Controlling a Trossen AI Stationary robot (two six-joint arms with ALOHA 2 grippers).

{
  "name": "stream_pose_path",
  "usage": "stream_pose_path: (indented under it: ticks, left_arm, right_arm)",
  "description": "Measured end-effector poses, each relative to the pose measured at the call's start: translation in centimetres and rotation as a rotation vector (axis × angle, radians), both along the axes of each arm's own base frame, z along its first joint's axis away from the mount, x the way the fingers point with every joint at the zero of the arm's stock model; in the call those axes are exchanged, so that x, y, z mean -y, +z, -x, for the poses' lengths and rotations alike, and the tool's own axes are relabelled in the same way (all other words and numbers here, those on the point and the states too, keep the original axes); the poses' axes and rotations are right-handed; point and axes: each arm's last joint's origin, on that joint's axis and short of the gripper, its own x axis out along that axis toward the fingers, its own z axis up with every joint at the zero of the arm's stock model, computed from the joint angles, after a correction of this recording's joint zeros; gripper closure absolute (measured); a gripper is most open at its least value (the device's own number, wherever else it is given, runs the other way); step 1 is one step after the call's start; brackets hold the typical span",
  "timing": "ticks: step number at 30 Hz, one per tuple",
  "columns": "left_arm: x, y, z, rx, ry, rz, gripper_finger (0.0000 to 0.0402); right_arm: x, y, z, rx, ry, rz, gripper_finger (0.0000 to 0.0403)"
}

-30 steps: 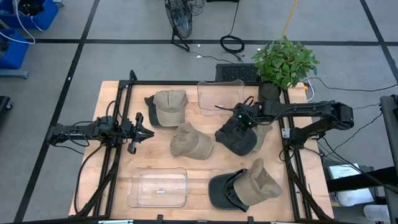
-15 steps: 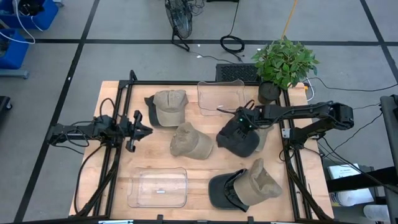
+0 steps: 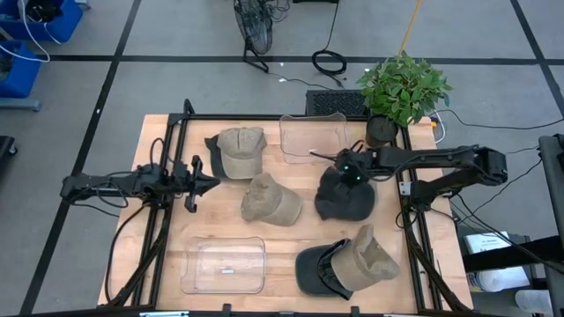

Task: Pick & Place hat
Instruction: Put the dark gray cap into the top transparent bin

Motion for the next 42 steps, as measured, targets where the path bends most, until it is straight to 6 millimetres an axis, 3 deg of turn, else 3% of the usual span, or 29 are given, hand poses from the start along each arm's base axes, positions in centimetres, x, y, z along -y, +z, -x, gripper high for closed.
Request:
stream_pose_path:
  ticks: [9,18,30,36,42]
  left_arm:
    - [0.0,-0.5,-0.4,-0.057,0.016,0.004,0.0387]
    - [-0.1,-0.5,-0.4,-0.058,0.04,0.001,0.0385]
    - [-0.3,-0.5,-0.4,-0.058,0.087,0.011,0.0393]
    - [-0.3,-0.5,-0.4,-0.057,0.087,0.02,0.0378]
    - [-0.3,-0.5,-0.4,-0.056,0.087,0.021,0.0397]
  right_arm:
    - [-0.5,4.2,2.5,0.202,-0.078,0.006,0.0399]
    - [-1.0,6.7,3.8,0.394,-0.163,0.063,0.0402]
    - [-2.1,10.4,-0.9,0.915,-0.305,0.331,0.0402]
    - [-1.2,8.8,-4.1,0.929,-0.473,0.487,0.0402]
    - [-0.3,5.7,-6.3,0.891,-0.645,0.647,0.0403]
